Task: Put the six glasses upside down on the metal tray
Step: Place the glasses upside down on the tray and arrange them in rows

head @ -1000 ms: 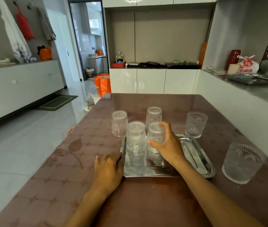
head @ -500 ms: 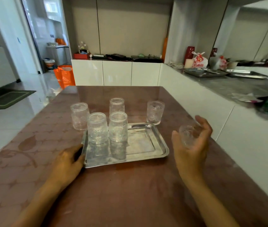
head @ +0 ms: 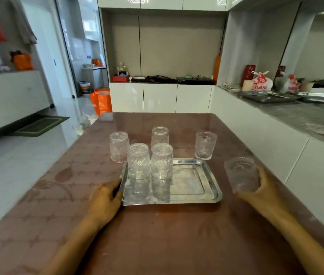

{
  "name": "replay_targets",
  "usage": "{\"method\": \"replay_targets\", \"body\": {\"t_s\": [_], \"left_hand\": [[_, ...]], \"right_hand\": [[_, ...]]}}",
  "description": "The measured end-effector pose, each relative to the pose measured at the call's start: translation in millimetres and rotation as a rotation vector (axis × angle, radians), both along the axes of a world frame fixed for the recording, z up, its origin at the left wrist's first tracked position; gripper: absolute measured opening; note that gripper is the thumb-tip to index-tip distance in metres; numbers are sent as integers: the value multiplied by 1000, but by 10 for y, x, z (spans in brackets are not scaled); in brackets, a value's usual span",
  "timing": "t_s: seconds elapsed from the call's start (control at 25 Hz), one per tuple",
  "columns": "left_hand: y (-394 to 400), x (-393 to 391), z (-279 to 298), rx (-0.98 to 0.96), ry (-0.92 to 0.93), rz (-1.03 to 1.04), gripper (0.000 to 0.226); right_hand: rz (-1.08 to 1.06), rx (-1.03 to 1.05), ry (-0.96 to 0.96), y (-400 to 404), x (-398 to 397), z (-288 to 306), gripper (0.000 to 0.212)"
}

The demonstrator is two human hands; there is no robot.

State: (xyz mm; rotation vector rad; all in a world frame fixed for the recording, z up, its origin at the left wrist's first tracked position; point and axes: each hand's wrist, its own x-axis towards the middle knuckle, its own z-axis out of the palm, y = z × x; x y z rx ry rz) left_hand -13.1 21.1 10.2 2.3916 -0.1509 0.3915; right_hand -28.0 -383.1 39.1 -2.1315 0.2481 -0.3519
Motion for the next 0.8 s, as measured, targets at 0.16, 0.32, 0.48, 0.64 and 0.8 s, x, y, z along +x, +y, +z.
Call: {"method": "replay_targets", "body": {"t_s": [0.16, 0.32, 0.48, 0.64, 0.8], "left_hand": [[3, 19, -25, 4, -5, -2, 24], [-8, 4, -2, 7, 5, 11, 24], [-14, -11, 2, 36, -11, 29, 23], [-9, -8, -12, 42, -14, 61, 21], [-16, -1, -14, 57, -18, 54, 20]], "right_hand": [[194, -132, -73, 87, 237, 524, 80], [234, -49, -98, 540, 672, 703, 51], [199, -222, -88, 908, 954, 509, 46], [209, -284, -125, 1065, 1077, 387, 46], [222, -325, -116, 1090, 1150, 329, 44]]}}
